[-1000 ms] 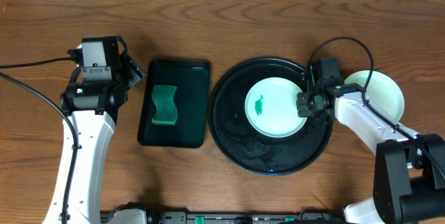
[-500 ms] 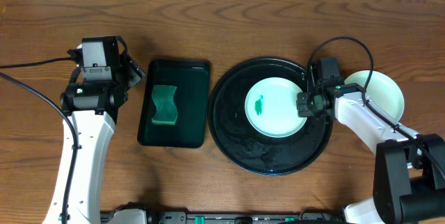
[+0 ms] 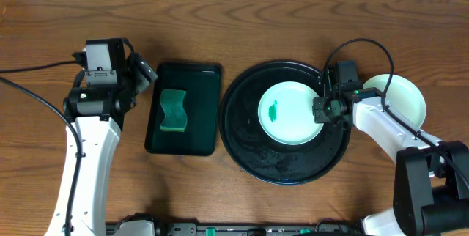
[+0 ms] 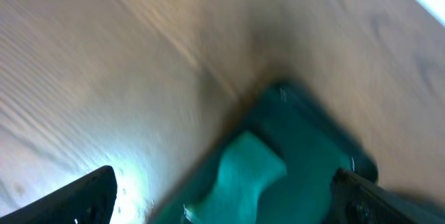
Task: Clean dirty plates on tray and stack at the side
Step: 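Move the left gripper right and down onto the green sponge, then close the left gripper on the green sponge, then lift the green sponge up off the dark green tray with the left gripper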
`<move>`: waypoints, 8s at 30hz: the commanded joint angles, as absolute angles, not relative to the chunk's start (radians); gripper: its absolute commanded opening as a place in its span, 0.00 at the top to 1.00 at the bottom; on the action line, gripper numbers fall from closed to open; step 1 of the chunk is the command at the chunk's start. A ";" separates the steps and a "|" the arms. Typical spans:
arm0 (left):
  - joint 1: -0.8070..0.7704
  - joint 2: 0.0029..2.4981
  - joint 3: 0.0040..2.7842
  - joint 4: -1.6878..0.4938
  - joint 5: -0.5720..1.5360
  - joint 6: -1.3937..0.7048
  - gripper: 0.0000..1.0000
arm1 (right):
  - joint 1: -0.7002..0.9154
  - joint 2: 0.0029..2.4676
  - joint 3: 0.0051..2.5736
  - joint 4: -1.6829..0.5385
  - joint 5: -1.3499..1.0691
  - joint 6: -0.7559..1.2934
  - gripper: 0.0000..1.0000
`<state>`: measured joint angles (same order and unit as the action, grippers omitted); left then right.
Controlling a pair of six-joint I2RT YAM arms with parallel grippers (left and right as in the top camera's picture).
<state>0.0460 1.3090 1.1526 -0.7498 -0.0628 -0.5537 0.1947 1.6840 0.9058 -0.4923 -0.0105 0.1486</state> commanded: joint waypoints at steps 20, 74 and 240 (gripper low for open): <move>-0.160 1.462 1.124 -0.873 0.097 -0.339 0.65 | 0.185 1.689 0.899 -0.490 -0.009 0.141 0.94; -0.086 1.781 1.117 -0.715 0.011 -0.337 0.49 | 0.191 1.689 0.899 -0.493 -0.009 0.141 0.86; -0.218 1.314 0.986 -0.599 0.019 -0.338 0.93 | 0.191 1.689 0.899 -0.497 -0.009 0.141 0.83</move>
<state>-0.2092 1.2945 0.9703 -0.5980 0.0227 -0.3180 0.1947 1.6840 0.9054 -0.4992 -0.0105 0.1482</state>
